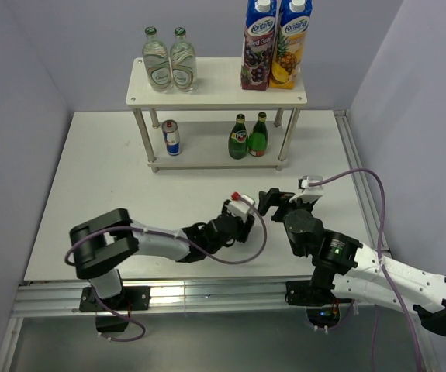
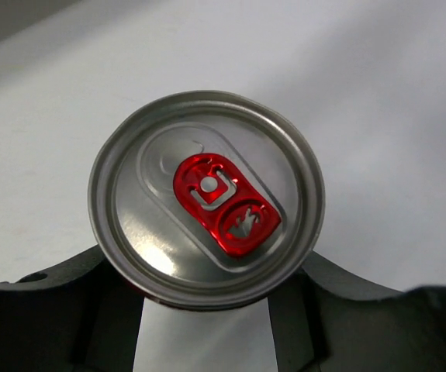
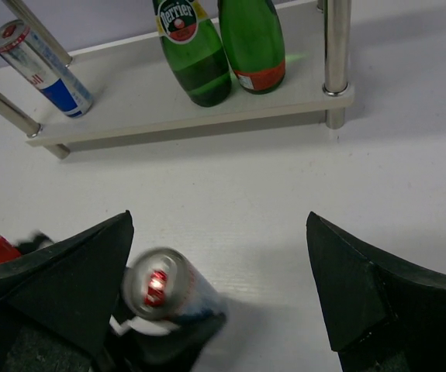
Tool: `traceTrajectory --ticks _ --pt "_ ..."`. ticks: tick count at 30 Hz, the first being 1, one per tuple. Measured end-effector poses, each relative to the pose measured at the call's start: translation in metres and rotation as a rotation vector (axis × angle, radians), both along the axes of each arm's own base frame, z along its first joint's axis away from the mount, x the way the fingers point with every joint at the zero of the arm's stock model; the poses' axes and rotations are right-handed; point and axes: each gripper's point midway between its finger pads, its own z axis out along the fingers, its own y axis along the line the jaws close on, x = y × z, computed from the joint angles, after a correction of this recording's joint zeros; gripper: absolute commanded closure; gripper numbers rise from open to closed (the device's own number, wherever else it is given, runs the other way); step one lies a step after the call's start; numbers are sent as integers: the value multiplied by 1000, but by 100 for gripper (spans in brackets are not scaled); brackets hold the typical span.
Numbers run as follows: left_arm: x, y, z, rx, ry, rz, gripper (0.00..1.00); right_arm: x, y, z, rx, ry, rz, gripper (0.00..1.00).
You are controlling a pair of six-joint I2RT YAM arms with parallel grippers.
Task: Place and organize the beverage onto the shelf
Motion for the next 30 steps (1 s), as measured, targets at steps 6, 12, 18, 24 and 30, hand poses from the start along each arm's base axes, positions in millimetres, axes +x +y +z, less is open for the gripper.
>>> traceTrajectory --ticks 6,12,18,24,30 --pt "76 69 55 -60 -48 242 100 -2 -1 2 9 -4 8 1" --pt "153 134 82 -90 -97 477 100 -2 -1 2 11 -4 9 1" --pt "205 160 72 -68 -92 588 100 -2 -1 2 10 -3 12 1" --pt "238 166 58 -49 -95 653 100 -2 -1 2 9 -2 12 1" --pt "262 173 59 -66 -133 732 100 -2 0 0 2 1 12 1"
